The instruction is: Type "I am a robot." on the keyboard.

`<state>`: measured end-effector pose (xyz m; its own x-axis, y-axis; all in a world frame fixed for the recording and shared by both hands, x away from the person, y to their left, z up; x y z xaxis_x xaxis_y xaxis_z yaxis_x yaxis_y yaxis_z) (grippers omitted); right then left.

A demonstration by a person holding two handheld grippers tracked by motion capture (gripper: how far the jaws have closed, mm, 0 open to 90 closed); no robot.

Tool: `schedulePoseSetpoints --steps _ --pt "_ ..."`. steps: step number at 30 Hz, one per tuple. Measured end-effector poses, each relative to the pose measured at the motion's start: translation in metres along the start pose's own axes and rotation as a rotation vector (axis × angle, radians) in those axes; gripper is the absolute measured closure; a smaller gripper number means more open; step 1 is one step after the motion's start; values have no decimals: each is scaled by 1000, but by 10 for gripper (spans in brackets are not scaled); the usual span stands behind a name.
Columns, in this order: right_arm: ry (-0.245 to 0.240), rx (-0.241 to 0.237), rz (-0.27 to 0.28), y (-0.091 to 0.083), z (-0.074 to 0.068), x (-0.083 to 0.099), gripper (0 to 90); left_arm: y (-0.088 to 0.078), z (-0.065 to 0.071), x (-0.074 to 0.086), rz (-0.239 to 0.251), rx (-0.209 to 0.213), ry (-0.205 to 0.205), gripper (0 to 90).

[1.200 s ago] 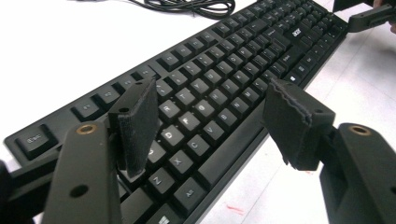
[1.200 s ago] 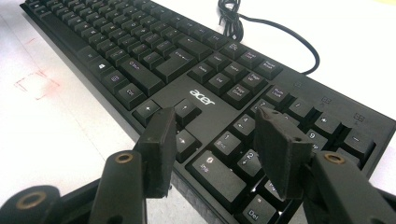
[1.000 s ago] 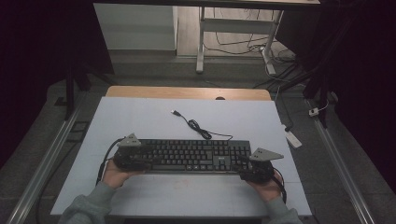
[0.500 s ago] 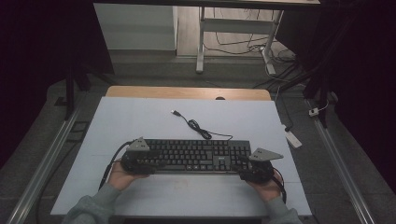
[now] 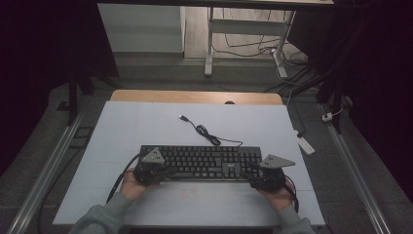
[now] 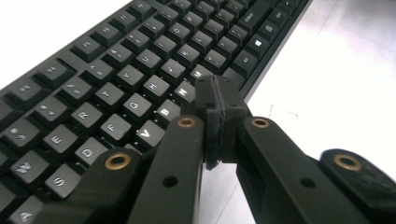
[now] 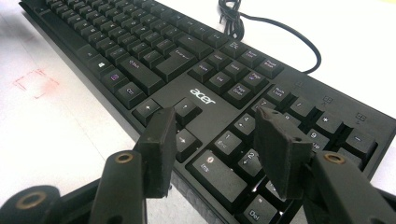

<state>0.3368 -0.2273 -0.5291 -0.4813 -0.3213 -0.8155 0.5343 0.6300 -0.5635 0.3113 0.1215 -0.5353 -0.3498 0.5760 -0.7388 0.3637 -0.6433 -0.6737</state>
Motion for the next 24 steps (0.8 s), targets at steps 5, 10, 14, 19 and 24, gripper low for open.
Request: schedulePoseSetpoints --steps 5,10,14,19,24 --pt "-1 3 -2 0 0 0 492 7 2 2 -31 -5 15 890" --pt "-1 3 -3 0 0 0 492 12 2 4 -55 -11 24 890" --pt "0 0 -2 0 0 0 492 15 3 4 -71 -20 33 890" --pt "-3 7 -5 0 0 0 491 16 1 5 -76 -35 30 890" --pt "0 2 -5 0 0 0 492 17 -1 6 -69 -40 18 889"
Point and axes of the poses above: each handheld gripper's, and its own axes: y roughly forward along the jaws, x roughly out of its underside, z roughly to its right, the point moved 4 cm from there along y, roughly forward along the jaws, and after that the axes turned 9 degrees about y, right-handed, at the moved point
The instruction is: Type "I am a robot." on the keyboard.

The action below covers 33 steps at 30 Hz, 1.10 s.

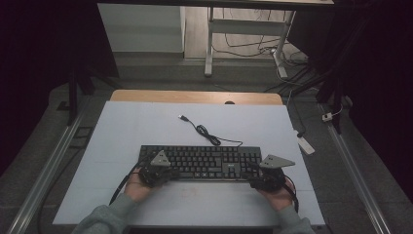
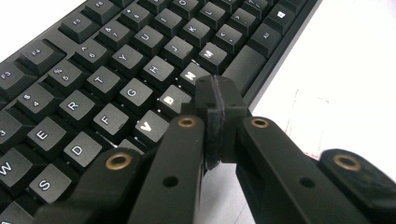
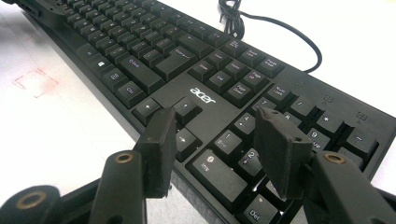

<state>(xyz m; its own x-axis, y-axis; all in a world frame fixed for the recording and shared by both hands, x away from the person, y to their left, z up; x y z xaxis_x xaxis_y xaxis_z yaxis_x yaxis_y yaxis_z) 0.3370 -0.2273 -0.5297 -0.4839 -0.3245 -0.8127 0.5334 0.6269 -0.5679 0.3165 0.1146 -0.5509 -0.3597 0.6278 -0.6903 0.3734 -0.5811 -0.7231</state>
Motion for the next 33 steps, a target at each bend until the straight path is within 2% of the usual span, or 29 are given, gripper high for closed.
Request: schedulePoseSetpoints --steps 2,6,9,13,20,24,28,33 --pt "0 1 2 0 0 0 491 2 0 1 -14 -3 4 890" --pt "-3 5 0 0 -1 0 491 1 1 0 -8 -5 0 891" --pt "-2 1 4 0 0 0 491 -5 1 -3 43 16 -16 890" --pt "-1 1 6 -1 0 0 491 -18 -3 -6 100 -4 -34 884" --pt "0 0 10 -1 0 -1 491 -36 -16 0 139 -44 -86 637" --pt "1 0 11 -1 0 -1 491 -42 -24 4 149 -69 -134 506" --pt "3 -1 11 -1 0 -1 491 -44 -29 7 146 -82 -159 441" --pt "3 0 13 -2 0 -1 491 -46 -32 8 148 -88 -170 412"
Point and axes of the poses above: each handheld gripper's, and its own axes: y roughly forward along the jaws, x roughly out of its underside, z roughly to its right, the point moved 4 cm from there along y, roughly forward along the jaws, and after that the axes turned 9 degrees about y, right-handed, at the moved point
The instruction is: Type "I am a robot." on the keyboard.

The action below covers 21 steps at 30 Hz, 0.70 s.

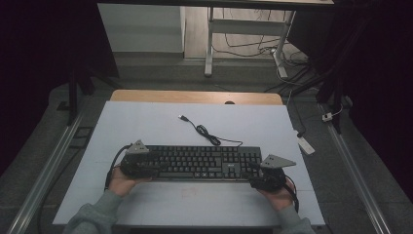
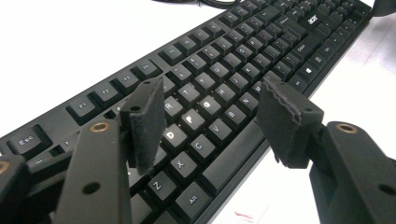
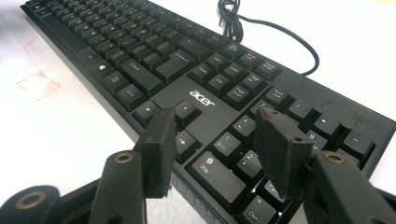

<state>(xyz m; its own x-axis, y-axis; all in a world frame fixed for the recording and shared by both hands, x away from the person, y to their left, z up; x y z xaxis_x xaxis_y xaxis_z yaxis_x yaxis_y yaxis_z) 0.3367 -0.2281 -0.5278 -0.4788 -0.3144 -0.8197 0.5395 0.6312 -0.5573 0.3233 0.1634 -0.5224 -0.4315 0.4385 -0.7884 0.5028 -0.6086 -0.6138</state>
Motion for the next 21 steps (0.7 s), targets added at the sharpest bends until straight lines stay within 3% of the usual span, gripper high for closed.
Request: schedulePoseSetpoints --steps 21 --pt "-1 5 0 0 0 0 491 2 -4 -1 -12 -9 -7 390"
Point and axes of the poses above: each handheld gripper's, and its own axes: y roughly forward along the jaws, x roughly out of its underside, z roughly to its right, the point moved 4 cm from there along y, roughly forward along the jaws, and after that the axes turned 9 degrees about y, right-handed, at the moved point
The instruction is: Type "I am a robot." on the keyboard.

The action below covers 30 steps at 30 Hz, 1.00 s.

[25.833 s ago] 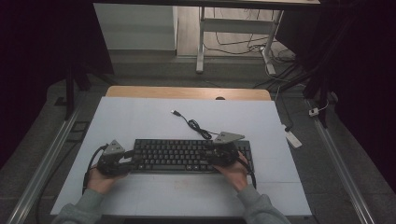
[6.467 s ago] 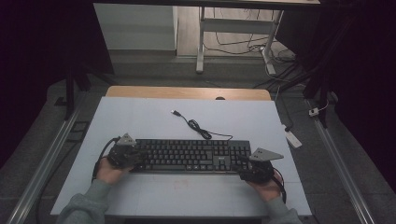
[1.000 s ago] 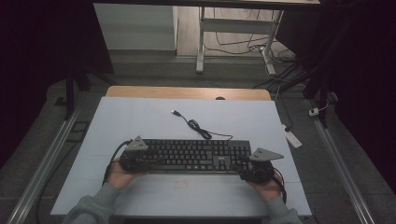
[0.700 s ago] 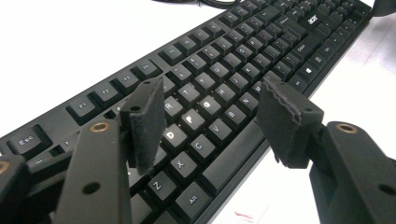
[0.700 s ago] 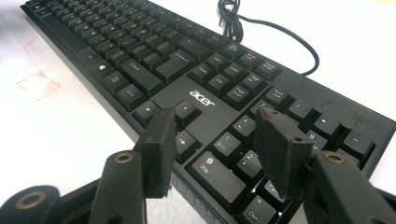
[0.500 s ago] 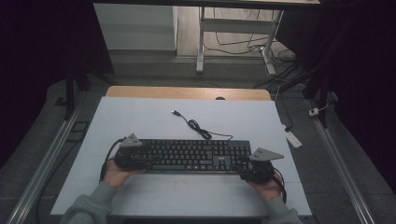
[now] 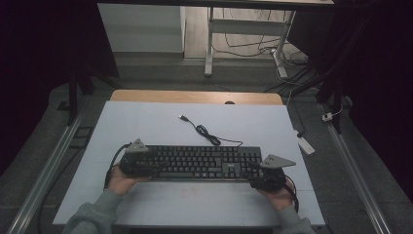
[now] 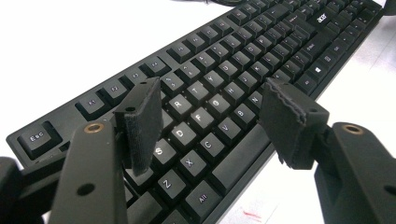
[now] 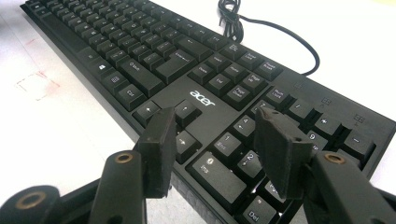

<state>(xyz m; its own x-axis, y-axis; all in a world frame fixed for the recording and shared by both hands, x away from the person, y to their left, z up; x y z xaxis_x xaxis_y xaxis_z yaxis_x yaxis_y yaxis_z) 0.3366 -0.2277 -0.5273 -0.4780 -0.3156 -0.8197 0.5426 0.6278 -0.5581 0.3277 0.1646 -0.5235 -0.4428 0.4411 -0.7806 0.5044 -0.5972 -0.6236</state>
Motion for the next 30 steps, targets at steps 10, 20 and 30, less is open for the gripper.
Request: schedulePoseSetpoints --steps 10,20,30 --pt "6 -3 11 -1 1 -2 491 10 -12 -9 -28 -21 2 411" --pt "4 -4 11 -1 1 -2 491 30 -19 -8 -105 -2 48 650" --pt "-1 -3 6 0 0 -1 491 38 -15 -8 -137 -18 96 890"
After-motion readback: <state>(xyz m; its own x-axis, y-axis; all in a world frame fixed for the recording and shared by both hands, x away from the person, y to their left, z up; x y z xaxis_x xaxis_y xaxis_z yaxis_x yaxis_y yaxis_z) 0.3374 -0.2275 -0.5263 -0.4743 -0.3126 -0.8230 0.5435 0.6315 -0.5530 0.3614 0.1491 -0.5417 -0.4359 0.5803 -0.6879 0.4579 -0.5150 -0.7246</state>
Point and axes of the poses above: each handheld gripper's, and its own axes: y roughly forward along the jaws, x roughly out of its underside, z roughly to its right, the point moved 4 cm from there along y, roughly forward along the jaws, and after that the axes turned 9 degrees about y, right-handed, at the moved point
